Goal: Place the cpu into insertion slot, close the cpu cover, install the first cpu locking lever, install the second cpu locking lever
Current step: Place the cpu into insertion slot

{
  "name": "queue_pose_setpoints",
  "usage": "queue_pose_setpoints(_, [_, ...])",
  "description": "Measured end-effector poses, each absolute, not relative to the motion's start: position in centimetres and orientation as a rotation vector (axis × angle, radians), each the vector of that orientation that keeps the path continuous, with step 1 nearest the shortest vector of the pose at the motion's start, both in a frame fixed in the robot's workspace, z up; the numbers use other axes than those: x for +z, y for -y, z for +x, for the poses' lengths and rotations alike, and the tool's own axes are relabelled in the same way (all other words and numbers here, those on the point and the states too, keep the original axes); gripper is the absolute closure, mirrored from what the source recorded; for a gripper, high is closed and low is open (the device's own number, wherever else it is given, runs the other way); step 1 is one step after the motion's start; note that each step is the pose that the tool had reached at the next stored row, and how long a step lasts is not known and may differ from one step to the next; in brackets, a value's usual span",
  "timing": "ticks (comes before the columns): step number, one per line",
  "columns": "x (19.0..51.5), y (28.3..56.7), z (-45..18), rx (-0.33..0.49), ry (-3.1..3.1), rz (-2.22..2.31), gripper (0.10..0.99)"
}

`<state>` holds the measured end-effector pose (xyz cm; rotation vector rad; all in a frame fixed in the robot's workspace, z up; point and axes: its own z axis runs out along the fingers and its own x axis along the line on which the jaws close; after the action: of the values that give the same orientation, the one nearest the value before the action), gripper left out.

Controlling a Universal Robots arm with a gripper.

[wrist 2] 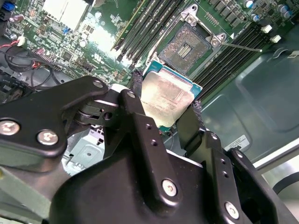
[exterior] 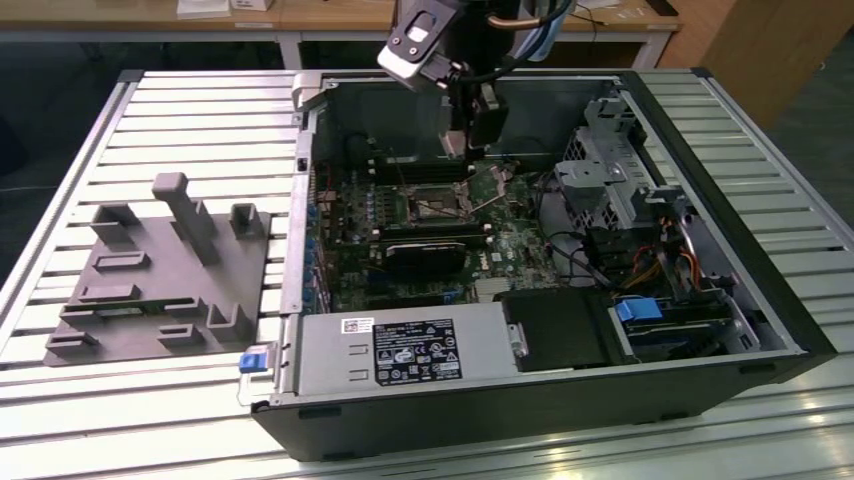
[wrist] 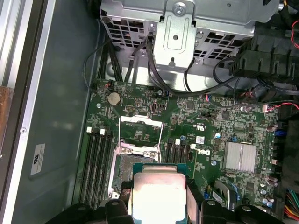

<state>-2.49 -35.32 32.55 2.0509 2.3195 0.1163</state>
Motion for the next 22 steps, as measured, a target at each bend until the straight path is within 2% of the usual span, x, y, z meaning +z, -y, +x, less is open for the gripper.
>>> queue_pose_setpoints(22, [31.99,35.32,-2.49,0.113,-2.320,2.052,0.549])
